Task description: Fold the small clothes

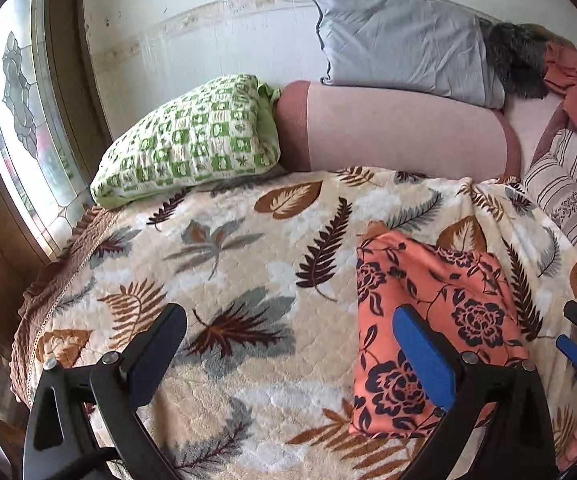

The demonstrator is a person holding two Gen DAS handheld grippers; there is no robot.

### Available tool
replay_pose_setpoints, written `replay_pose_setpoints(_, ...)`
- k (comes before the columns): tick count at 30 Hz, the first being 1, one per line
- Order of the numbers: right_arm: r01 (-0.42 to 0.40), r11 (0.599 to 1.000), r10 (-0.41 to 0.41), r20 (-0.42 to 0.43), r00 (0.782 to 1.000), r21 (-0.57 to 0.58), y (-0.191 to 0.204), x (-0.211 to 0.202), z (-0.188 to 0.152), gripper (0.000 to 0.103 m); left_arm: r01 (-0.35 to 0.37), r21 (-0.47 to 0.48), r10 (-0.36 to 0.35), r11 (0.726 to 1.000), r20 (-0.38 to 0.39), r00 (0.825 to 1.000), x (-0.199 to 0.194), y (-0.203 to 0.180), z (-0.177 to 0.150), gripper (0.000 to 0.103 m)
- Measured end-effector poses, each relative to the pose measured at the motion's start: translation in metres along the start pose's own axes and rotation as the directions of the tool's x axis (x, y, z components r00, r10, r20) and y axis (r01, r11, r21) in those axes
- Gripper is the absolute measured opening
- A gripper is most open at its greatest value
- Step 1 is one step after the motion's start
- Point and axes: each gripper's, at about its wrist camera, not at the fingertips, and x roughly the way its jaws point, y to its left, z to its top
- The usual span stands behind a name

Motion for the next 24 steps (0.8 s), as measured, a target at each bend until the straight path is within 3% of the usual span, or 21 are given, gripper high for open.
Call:
replay_pose_setpoints(9, 0.002, 1.0, -0.002, -0.096, 0.995, -0.003, 0.0, 0.027, 0.007, 0.079, 0.0, 0.028, 0.0, 1.0, -0.018, 1.0, 0.013, -0.019, 0.005, 0.103)
replay_pose_setpoints(24, -0.008, 1.0, 0.007, -0.144, 0.989, -0.007, 0.001, 0.043, 0.008, 0.079, -0.004, 0.05, 0.007, 0.999, -0.065, 0.998, 0.044, -0.039, 0.003, 0.103)
